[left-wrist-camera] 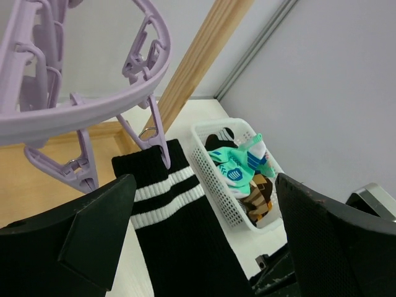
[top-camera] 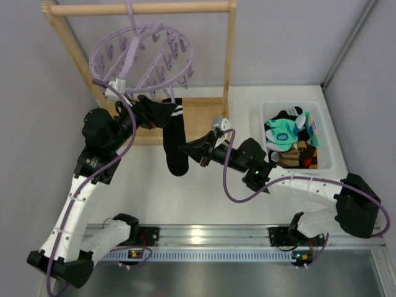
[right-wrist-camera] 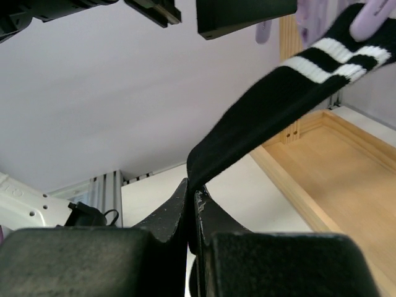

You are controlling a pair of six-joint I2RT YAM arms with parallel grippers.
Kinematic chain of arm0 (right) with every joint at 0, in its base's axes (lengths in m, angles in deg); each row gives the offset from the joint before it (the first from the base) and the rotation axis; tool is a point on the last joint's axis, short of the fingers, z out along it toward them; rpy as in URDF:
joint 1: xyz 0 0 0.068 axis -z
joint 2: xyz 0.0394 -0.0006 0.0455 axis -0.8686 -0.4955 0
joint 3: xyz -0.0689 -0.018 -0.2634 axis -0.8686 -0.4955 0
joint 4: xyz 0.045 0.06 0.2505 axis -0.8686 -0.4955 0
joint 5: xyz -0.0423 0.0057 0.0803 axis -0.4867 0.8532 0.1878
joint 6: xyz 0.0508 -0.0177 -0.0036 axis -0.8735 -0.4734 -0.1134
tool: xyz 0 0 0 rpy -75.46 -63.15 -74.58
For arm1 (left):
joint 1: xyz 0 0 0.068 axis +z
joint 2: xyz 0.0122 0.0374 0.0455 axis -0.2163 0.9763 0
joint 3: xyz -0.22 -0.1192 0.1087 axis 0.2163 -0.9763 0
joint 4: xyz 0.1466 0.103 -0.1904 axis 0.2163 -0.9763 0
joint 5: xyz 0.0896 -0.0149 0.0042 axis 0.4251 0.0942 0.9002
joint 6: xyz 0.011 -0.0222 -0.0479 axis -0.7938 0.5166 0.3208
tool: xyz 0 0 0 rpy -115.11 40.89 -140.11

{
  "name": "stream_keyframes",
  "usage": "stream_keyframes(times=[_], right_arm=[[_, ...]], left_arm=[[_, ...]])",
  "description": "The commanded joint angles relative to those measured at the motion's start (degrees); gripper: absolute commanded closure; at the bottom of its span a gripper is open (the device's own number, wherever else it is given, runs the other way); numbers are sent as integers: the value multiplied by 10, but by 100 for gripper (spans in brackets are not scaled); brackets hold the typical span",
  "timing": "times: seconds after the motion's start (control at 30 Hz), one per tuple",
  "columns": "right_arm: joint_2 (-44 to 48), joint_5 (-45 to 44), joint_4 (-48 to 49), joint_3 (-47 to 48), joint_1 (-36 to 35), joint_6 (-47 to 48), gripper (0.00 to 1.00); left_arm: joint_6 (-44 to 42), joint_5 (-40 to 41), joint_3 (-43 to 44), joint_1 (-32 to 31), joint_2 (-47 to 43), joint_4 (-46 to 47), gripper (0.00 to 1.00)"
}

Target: Remove the socks clipped to the hanger

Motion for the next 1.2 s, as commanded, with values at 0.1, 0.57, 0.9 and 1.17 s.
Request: stream_keyframes(times=[0.1,0.57,0.9,1.17], right_arm=[[0,27,34,-2,4,-20,100],[-8,64,53,-2,4,-37,100],[12,67,31,-6,7,-30,100],[14,78,27,-7,8,-28,100]], left_arm=[[-32,40,12,3,45,60,5],[-35,58,5,3,86,127,15],[-46,63,8,9,95,130,4],[-30,34,13,11,119,159,23]])
